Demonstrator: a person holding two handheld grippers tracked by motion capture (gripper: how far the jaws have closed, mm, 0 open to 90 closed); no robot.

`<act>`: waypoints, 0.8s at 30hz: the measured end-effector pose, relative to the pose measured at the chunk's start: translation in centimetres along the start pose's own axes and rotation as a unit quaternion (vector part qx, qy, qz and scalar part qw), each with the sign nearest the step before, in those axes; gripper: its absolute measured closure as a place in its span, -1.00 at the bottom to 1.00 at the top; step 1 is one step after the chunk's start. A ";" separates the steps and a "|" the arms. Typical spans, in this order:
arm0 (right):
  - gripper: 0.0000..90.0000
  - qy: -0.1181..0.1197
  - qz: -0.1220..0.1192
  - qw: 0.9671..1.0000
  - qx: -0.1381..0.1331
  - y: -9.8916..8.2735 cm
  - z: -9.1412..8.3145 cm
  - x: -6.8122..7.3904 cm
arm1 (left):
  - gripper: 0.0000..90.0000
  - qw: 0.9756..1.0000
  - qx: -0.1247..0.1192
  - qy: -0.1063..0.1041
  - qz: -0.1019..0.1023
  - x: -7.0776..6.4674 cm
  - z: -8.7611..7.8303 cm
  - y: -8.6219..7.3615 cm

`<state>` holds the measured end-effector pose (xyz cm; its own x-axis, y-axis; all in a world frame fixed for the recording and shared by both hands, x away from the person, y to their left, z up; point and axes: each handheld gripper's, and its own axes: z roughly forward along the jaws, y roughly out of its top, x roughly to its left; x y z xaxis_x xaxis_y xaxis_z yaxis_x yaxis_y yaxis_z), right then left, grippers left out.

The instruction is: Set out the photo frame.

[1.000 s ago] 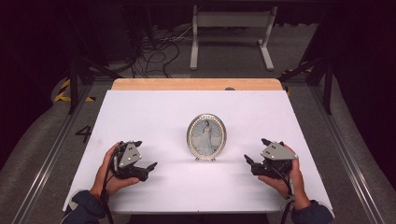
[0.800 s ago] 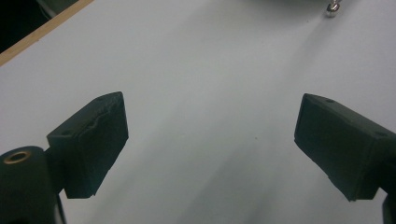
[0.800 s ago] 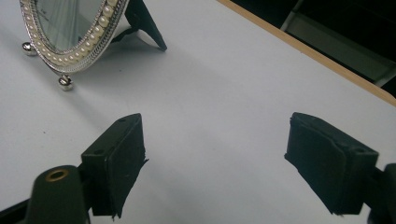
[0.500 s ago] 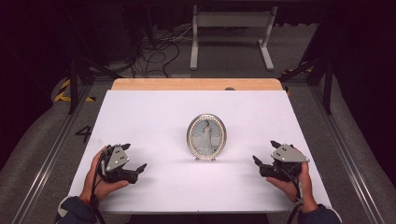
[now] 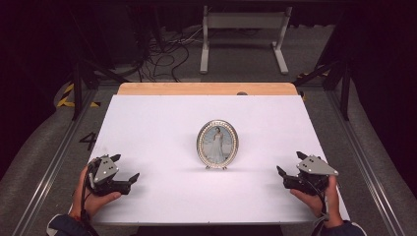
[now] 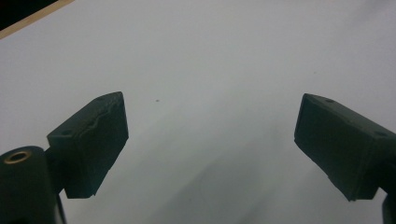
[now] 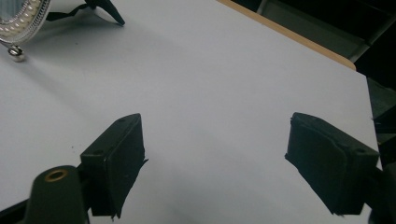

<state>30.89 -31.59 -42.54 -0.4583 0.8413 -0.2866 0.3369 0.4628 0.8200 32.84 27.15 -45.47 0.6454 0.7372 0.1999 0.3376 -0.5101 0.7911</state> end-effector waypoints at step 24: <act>-0.61 -0.022 0.042 0.999 0.007 -3.8 -1.9 -1.4 | -0.77 0.999 -0.014 0.004 -0.039 0.5 -1.7 -1.9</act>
<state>28.70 -35.07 -44.27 -0.3913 0.8889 -0.2383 0.3848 0.3933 0.8350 31.35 29.27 -45.91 0.6115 0.7784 0.1418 0.3680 -0.4384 0.8200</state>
